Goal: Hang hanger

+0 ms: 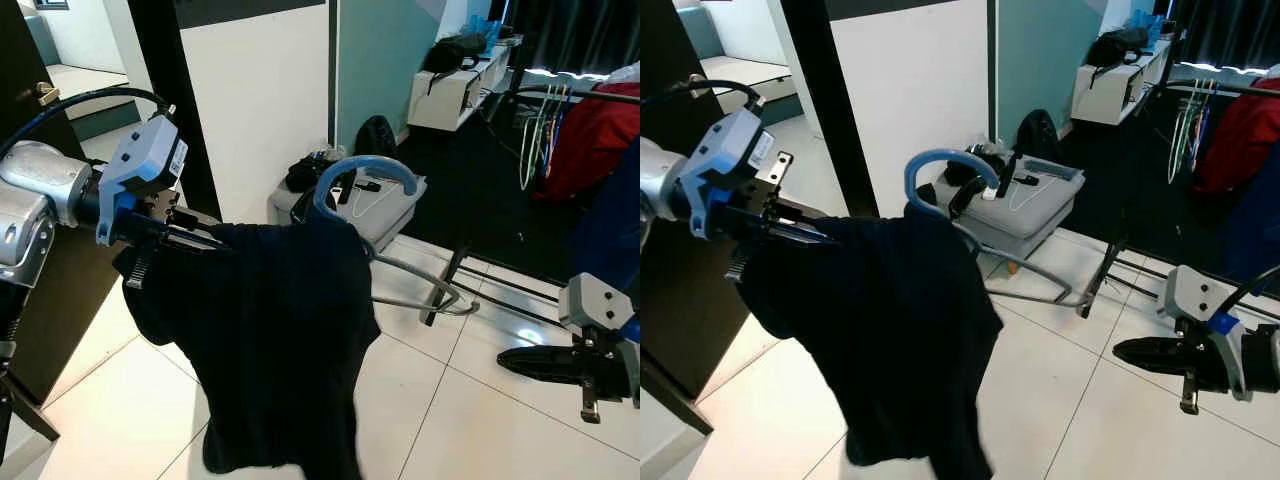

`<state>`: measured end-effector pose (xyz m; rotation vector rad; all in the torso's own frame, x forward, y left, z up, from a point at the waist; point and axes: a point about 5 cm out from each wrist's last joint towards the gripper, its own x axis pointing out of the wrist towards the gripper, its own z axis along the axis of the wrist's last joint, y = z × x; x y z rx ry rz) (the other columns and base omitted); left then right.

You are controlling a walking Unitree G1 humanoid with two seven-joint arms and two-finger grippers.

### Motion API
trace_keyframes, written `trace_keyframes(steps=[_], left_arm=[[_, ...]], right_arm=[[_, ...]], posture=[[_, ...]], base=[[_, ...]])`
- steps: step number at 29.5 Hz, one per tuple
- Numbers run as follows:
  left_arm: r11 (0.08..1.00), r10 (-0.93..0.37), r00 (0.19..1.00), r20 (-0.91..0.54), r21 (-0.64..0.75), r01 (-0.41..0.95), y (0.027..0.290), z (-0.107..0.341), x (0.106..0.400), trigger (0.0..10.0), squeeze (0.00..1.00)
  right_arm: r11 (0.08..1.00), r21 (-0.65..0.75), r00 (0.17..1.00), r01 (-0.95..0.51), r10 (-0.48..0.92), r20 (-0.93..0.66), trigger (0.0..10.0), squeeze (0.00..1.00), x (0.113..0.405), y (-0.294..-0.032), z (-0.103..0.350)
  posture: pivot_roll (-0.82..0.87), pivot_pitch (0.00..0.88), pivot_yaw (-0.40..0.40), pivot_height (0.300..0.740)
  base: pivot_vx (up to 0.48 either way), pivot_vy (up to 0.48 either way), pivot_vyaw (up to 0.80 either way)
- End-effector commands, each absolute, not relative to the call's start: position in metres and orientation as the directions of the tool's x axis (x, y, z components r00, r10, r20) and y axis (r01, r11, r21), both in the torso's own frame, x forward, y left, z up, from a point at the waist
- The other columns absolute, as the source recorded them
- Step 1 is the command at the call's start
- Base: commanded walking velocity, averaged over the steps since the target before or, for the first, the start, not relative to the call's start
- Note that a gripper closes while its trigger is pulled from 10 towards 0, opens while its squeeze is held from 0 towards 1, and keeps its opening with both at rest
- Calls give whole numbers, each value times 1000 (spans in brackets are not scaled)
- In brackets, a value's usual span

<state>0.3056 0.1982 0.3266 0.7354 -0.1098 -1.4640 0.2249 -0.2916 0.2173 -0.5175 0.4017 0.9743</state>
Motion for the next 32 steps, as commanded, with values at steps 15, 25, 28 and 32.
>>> trace_keyframes(steps=[15,25,28,32], left_arm=[[-83,-960,34,-277,400,913,207,344,296,10000,0],[-139,-979,-58,-198,422,896,188,356,290,10000,0],[-145,-978,-66,-195,420,896,187,357,289,10000,0],[-152,-980,-79,-184,425,892,183,358,289,10000,0]], right_arm=[[442,-218,493,-870,766,-413,10000,0,234,-268,210],[345,111,360,-932,917,175,10000,1000,226,-233,225],[342,116,358,-933,920,163,10000,1000,225,-233,224],[300,146,319,-943,939,129,10000,1000,216,-230,218]], posture=[[-52,0,38,740],[-50,0,48,740],[-52,0,49,740],[-56,0,49,740]], base=[[0,0,0],[0,0,0],[0,0,0],[0,0,0]])
